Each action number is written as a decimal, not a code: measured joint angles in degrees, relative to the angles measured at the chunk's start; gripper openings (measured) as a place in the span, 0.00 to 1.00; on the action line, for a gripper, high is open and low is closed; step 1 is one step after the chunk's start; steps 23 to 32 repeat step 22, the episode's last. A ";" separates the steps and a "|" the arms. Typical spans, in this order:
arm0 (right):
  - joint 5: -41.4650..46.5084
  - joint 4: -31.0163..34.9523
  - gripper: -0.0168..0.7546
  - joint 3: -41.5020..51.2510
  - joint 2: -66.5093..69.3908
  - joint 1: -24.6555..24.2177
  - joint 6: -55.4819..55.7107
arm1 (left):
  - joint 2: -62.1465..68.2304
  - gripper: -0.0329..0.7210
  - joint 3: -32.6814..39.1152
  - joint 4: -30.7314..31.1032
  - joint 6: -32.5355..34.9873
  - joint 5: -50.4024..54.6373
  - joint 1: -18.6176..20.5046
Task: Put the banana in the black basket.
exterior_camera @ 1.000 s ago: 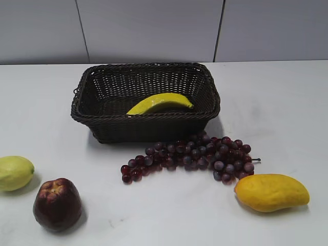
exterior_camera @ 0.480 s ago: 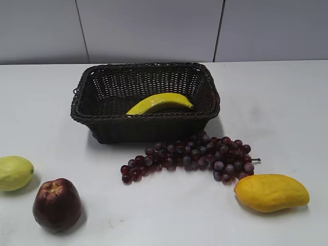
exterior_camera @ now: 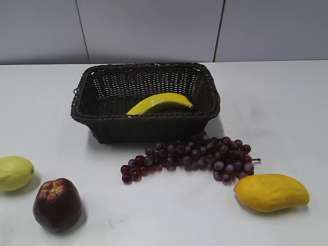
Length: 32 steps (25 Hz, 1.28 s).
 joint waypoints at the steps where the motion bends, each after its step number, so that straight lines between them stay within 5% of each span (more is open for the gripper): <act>1: 0.00 0.00 0.79 0.00 0.00 0.00 0.00 | -0.14 0.82 0.00 0.00 0.00 0.00 0.00; 32: 0.00 0.00 0.79 0.00 0.00 0.00 0.00 | -6.15 0.82 0.05 0.01 0.00 -0.13 0.00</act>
